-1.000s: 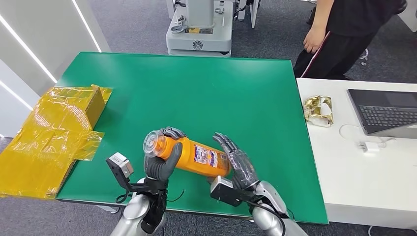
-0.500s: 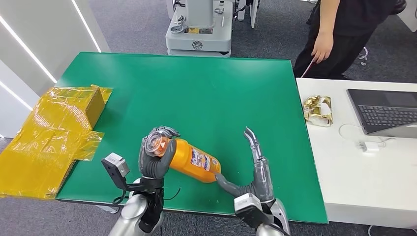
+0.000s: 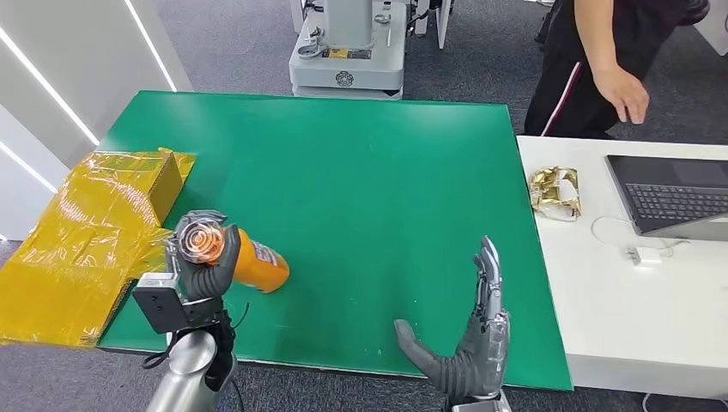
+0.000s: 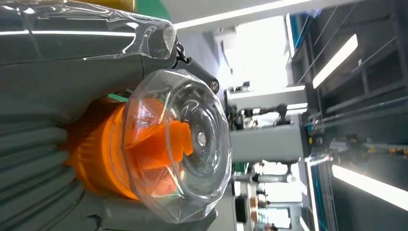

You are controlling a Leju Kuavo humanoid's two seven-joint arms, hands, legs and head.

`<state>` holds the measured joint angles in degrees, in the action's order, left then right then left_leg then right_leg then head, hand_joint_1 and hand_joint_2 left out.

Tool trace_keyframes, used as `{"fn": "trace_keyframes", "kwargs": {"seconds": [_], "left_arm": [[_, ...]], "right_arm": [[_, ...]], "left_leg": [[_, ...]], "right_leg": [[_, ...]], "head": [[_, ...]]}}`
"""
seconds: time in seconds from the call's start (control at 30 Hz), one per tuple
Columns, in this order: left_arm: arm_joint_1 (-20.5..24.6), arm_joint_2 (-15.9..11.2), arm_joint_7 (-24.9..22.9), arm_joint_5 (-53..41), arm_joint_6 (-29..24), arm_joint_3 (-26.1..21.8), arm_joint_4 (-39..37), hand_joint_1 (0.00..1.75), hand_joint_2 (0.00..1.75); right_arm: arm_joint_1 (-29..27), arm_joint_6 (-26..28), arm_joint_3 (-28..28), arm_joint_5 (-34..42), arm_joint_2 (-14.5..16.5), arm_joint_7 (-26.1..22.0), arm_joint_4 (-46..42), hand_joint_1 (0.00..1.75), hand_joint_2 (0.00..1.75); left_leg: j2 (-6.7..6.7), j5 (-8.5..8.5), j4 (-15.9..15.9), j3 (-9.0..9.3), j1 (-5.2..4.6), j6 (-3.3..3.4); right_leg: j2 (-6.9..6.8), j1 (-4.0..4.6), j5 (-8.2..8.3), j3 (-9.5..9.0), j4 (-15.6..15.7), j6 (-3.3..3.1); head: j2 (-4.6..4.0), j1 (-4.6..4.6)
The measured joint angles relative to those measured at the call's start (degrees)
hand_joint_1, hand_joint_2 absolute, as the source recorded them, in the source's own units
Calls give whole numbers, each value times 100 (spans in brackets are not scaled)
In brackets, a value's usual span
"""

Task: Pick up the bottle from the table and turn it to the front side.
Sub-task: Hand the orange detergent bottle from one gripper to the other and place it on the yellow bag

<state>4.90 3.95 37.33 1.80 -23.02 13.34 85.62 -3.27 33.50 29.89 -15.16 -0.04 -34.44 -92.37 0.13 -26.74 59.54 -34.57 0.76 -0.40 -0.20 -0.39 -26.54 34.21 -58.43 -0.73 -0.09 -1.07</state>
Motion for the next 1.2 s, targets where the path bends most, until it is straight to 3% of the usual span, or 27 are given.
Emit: {"fn": "trace_keyframes", "kwargs": {"seconds": [0.23, 0.47, 0.8, 0.93, 1.2], "left_arm": [[-37, -397, 139, -242, -333, -280, 130, 175, 175], [184, -1166, 85, -1112, -929, -562, 177, 175, 175], [500, -1920, -174, -1848, -1007, -761, 238, 175, 175], [839, -2297, -553, -2448, -817, -761, 133, 175, 175], [2062, -3339, -962, -3665, 296, -434, -1065, 175, 175]], "right_arm": [[-73, -97, -78, 83, 60, -120, -85, 0, 175], [-146, -126, -96, 215, 72, -225, -122, 0, 175], [-179, -89, -106, 328, 72, -285, -122, 0, 175], [-204, -53, -108, 371, 72, -301, -134, 0, 175], [-306, -87, -132, 443, 63, -301, -307, 0, 175]], "left_leg": [[-1, 0, 1, 0, 0, 0], [0, 2, 0, 1, 4, -3], [0, 4, 1, 1, 4, -6], [0, 5, 2, 2, 5, -7], [8, 14, 1, 4, 12, -21]], "right_leg": [[0, 0, 1, 0, 0, -1], [1, 3, 1, 2, -2, -3], [1, 3, 3, 2, -2, -4], [1, 3, 4, 3, -2, -5], [14, 4, 9, 8, -8, -13]], "head": [[0, 2], [0, 1], [0, 2], [0, 2], [0, 3]]}}
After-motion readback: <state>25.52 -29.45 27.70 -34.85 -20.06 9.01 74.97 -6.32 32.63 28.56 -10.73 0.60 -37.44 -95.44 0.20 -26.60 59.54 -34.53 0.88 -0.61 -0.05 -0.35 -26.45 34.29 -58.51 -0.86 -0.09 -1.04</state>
